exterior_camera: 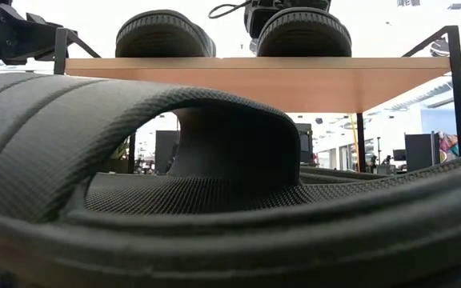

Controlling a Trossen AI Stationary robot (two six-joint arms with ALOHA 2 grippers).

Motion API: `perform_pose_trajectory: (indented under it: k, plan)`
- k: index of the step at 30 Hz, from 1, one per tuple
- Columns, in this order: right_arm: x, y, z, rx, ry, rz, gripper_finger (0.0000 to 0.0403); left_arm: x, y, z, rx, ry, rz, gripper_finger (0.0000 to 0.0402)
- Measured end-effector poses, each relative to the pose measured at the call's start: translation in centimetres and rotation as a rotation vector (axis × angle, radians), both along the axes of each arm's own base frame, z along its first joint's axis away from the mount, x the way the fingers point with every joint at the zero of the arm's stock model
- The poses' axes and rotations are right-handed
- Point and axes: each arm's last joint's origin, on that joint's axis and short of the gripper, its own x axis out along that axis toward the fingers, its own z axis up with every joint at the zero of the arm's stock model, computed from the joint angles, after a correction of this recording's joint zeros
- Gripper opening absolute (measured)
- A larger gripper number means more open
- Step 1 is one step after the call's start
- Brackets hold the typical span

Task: Pick and place slides into the shelf
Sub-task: Put the black slipper on the shelf, then adjust the shelf

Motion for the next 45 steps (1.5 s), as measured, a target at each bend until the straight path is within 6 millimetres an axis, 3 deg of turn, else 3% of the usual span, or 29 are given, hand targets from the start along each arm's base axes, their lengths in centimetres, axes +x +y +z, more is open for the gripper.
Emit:
perform_pose_trajectory:
  k: [5,11,19,23,29,37,41,45]
  plan:
    - [-0.5,0.0,1.1,-0.088,-0.038,-0.016,0.0258,0.0,0.0,0.0,-0.003,0.001,0.0,0.0033]
    - [-1.6,-0.1,2.9,-0.222,-0.092,-0.05,0.029,0.0,0.0,0.0,-0.005,0.002,0.0,0.0033]
    - [-2.8,0.2,4.7,-0.243,-0.141,-0.063,0.0296,0.0,0.0,-0.1,-0.002,0.005,0.0,0.0033]
    - [-3.7,0.2,5.7,-0.332,-0.161,-0.08,0.0285,0.0,0.0,-0.2,0.0,0.015,0.0,0.0033]
    - [-6.1,0.5,8.3,-0.46,-0.247,-0.08,0.0224,0.0,0.0,-0.2,-0.001,0.015,0.0,0.0033]
    - [-10.6,1.5,11.4,-0.547,-0.319,-0.07,0.0019,0.0,0.0,-0.1,0.013,0.012,0.001,0.0033]
    - [-12.7,1.6,12.3,-0.671,-0.274,-0.175,0.0014,0.0,0.0,-0.1,0.014,0.012,0.001,0.0033]
    - [-15.2,1.6,11.7,-0.828,-0.137,-0.292,0.0002,0.0,0.0,-0.1,0.013,0.012,0.006,0.0033]
